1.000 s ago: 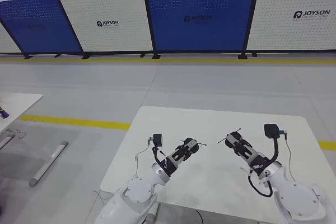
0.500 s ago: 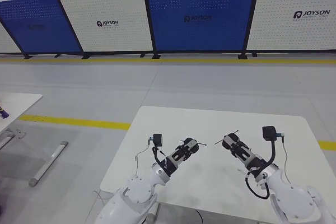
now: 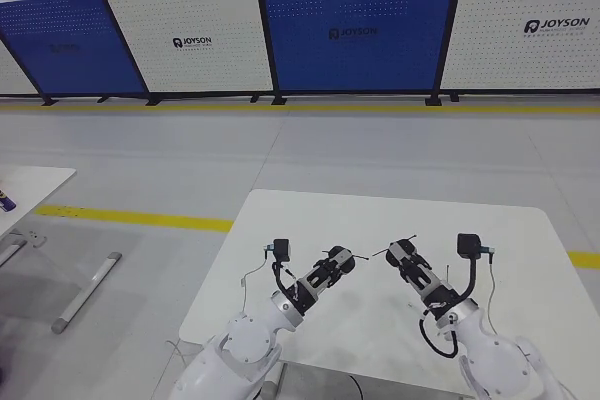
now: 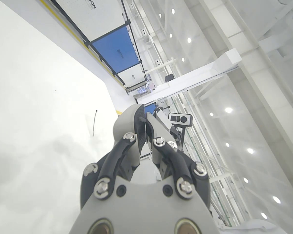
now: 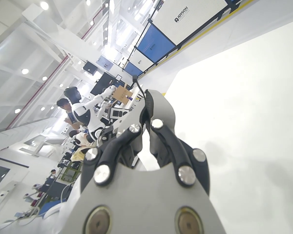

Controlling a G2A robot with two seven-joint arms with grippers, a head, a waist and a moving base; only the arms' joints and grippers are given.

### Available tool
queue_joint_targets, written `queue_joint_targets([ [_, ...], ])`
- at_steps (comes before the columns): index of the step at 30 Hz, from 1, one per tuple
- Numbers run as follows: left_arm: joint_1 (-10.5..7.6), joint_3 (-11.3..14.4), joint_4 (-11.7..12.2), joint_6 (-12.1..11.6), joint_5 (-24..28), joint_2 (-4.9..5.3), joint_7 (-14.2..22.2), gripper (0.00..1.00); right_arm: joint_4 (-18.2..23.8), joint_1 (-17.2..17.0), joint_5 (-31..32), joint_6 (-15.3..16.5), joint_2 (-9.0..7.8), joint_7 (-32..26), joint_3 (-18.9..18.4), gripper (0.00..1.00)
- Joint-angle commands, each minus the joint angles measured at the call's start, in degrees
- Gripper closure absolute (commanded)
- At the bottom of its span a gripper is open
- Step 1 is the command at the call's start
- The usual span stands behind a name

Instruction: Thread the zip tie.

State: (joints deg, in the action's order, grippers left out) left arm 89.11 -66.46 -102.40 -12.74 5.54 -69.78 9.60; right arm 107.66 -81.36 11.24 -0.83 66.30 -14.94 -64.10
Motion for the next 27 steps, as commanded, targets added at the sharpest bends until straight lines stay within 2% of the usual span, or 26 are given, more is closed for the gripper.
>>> queue_joint_targets([
  [1,0.0,0.0,0.0,0.0,0.0,0.0,0.0,1.0,0.0,0.0,0.0,0.0,0.0,0.0,0.0,1.0],
  [27,0.0,0.0,0.0,0.0,0.0,0.0,0.0,1.0,-0.9,-0.7,-0.5,0.4,0.74,0.9,0.2,1.0],
])
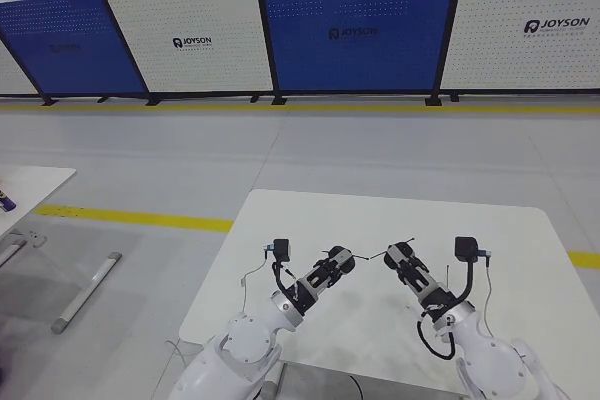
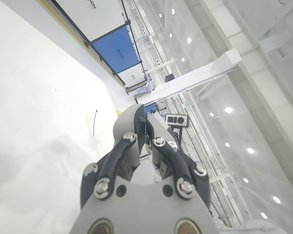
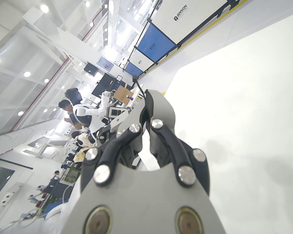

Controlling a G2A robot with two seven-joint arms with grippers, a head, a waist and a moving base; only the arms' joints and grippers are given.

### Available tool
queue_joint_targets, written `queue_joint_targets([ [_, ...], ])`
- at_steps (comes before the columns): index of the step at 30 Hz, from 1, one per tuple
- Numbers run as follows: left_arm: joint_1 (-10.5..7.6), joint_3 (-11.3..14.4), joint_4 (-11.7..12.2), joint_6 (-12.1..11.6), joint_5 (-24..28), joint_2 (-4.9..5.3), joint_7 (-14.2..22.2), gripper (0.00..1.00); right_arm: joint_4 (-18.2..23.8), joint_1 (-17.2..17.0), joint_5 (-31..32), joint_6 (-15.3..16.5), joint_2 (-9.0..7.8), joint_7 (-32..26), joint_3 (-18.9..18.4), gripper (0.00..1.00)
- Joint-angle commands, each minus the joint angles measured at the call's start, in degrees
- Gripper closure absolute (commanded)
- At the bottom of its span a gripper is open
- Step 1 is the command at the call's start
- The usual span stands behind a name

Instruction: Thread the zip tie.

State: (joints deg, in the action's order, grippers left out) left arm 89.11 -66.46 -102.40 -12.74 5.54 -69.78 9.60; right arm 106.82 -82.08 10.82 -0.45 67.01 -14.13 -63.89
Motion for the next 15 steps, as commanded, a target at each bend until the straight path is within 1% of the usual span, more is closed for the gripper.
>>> queue_joint_targets([
  [1,0.0,0.0,0.0,0.0,0.0,0.0,0.0,1.0,0.0,-0.1,-0.1,0.1,0.07,0.1,-0.1,1.0],
  [5,0.0,0.0,0.0,0.0,0.0,0.0,0.0,1.0,0.2,-0.2,0.0,0.3,0.18,-0.3,0.0,1.0],
  [10,0.0,0.0,0.0,0.0,0.0,0.0,0.0,1.0,0.3,0.0,1.5,-0.6,0.39,-0.3,0.4,1.0],
  [15,0.0,0.0,0.0,0.0,0.0,0.0,0.0,1.0,0.0,0.3,1.3,-0.9,0.62,-0.5,0.7,1.0],
])
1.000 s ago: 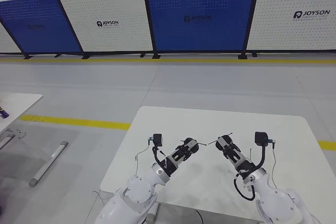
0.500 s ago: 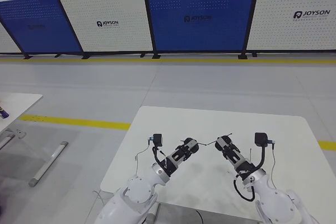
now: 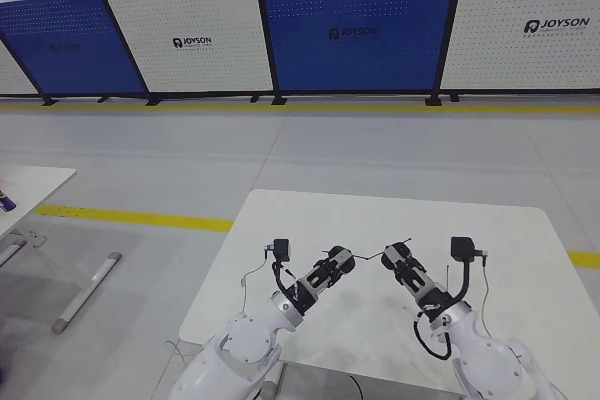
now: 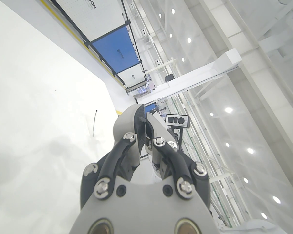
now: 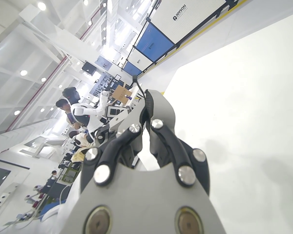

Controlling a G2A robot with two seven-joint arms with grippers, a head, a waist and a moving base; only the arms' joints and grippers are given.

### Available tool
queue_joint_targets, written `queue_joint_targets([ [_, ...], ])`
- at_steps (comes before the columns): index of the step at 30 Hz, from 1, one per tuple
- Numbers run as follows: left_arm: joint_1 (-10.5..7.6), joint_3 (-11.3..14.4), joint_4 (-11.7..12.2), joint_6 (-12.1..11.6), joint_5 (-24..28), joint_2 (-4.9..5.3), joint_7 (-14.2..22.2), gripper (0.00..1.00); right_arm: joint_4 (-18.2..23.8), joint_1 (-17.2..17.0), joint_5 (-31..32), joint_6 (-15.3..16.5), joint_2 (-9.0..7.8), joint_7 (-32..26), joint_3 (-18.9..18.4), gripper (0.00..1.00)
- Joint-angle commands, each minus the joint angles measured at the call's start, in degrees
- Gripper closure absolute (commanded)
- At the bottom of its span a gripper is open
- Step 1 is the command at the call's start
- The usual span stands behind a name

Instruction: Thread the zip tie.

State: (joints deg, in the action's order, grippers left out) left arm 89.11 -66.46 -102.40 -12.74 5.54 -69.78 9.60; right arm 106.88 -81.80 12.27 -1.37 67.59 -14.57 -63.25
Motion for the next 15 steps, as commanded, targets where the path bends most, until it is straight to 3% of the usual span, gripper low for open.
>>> queue_joint_targets([
  [1,0.0,0.0,0.0,0.0,0.0,0.0,0.0,1.0,-0.1,0.0,-0.4,0.1,0.08,-0.3,0.0,1.0],
  [10,0.0,0.0,0.0,0.0,0.0,0.0,0.0,1.0,-0.4,-0.5,-1.1,0.9,0.45,-1.3,1.2,1.0],
  [15,0.0,0.0,0.0,0.0,0.0,0.0,0.0,1.0,-1.3,-1.1,-0.9,2.5,1.08,4.2,2.3,1.0],
])
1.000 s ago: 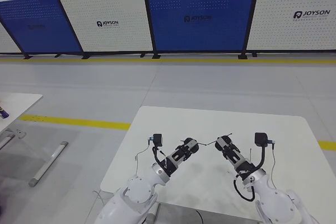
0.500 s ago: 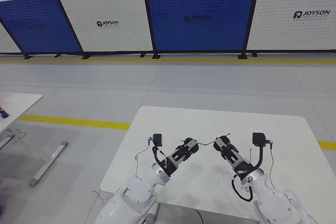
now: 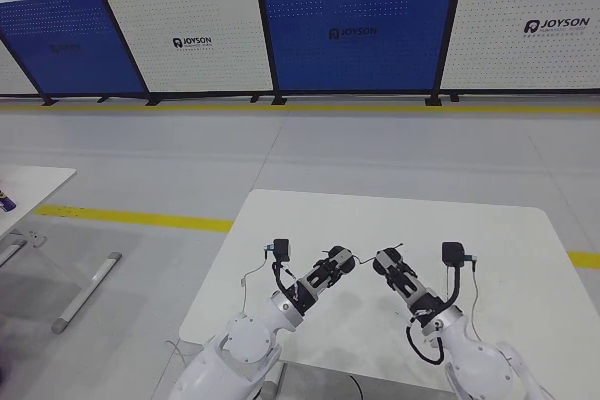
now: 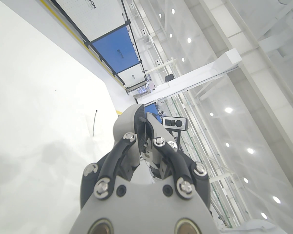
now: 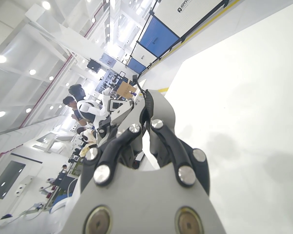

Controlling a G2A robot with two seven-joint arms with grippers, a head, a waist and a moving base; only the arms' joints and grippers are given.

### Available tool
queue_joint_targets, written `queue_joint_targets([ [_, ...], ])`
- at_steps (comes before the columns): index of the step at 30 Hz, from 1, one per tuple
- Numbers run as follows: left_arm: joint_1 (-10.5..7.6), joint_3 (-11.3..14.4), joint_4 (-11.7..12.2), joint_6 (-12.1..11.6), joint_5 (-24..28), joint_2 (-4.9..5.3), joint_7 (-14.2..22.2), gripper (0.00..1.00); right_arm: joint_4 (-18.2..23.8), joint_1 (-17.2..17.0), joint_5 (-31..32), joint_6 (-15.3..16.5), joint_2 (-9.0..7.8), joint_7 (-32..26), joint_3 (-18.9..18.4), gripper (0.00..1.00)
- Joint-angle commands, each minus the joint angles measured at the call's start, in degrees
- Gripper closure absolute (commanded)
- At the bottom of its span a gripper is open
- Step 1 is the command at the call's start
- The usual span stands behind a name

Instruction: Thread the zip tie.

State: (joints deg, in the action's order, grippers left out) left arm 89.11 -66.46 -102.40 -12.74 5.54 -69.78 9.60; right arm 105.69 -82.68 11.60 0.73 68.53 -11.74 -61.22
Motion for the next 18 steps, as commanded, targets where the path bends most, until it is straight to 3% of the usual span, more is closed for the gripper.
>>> queue_joint_targets([
  [1,0.0,0.0,0.0,0.0,0.0,0.0,0.0,1.0,-0.3,-0.4,-0.9,0.8,0.28,2.4,0.4,1.0],
  [8,0.0,0.0,0.0,0.0,0.0,0.0,0.0,1.0,-1.5,-0.9,-3.1,2.8,0.9,5.8,0.5,1.0],
  [18,-0.15,0.3,-0.1,0.3,-0.3,-0.1,-1.1,1.0,-3.2,-0.6,-3.5,3.4,1.6,6.3,1.4,1.0],
])
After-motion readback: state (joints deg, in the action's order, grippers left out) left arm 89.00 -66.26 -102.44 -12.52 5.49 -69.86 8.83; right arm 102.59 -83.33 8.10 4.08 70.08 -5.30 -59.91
